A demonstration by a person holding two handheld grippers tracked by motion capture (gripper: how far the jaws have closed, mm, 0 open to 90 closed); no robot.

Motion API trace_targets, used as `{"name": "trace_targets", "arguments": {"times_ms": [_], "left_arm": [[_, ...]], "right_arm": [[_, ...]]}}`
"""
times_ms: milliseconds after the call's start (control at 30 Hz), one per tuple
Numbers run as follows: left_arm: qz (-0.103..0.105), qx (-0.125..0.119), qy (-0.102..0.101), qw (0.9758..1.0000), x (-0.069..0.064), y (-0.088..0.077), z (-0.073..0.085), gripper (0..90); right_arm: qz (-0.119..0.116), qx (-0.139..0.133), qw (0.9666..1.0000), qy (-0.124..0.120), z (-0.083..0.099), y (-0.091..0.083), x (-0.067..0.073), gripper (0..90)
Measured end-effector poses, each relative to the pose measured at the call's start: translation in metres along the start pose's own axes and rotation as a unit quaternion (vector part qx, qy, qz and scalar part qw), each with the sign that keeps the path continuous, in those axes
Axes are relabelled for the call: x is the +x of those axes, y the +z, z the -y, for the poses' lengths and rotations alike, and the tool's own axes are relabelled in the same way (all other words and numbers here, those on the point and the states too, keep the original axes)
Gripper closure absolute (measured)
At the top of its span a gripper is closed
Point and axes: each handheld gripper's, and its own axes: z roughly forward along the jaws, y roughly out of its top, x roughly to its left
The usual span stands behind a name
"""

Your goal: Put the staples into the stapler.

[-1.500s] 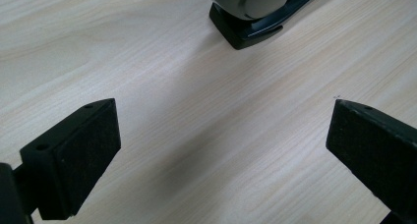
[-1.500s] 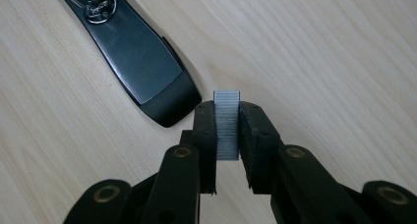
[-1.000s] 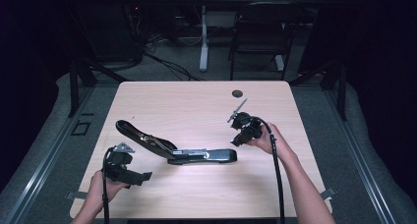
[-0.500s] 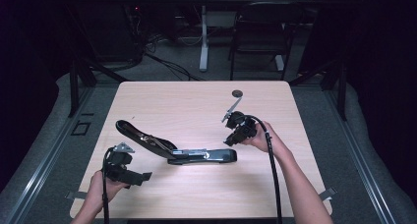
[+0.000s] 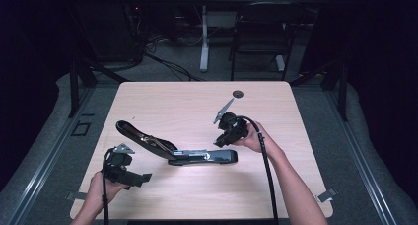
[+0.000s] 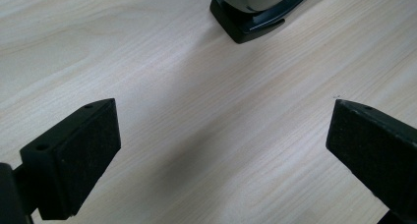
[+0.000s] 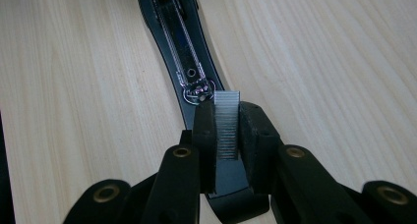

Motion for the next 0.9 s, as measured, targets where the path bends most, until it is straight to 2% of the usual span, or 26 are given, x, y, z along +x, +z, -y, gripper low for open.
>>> {"name": "trace_targets", "arguments": {"times_ms": [467,900], "left_arm": [[0.001,0.003,0.001,1.0000,0.000,0.001,0.000,0.2],[0.001,0.002,-0.001,1.0000,0.001,0.000,0.001,0.2]], "right_arm": [[-0.013,-0.008,0.9990,-0.043,-0.016,0.011,0.012,78.2],[-0.025,-0.012,0.9966,-0.078,-0.032,0.030,0.020,78.2]]}}
